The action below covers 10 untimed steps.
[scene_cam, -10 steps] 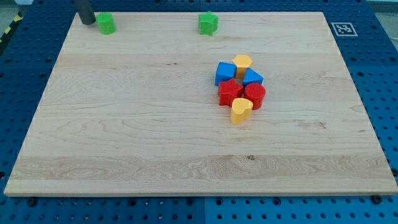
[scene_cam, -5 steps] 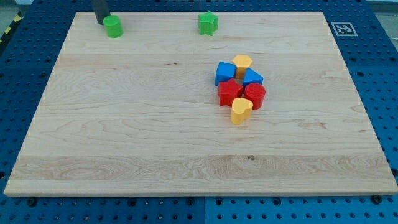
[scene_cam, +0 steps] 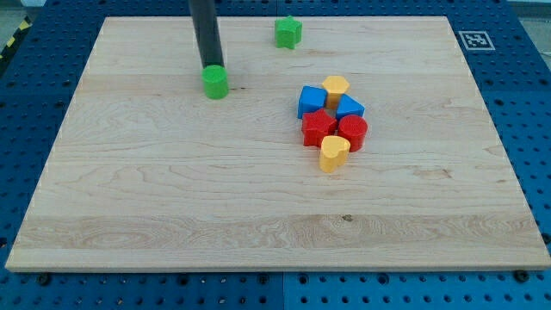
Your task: Place the green circle to the left side of the red star
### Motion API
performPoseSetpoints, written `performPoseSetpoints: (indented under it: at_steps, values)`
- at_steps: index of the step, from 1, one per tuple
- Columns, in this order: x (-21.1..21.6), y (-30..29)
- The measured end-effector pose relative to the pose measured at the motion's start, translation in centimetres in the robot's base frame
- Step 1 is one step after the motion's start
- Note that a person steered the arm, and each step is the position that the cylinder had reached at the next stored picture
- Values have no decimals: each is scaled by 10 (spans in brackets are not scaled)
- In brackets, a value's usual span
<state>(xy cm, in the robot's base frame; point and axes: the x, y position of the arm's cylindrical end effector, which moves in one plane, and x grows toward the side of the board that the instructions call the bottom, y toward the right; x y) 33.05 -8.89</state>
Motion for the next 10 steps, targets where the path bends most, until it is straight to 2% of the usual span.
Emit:
performPoseSetpoints:
  at_steps: [1,2,4,6,8,10]
  values:
    - [23,22]
    - [25,25]
    - [26,-5]
    - [51,-17]
    - [52,-58]
    - [71,-65]
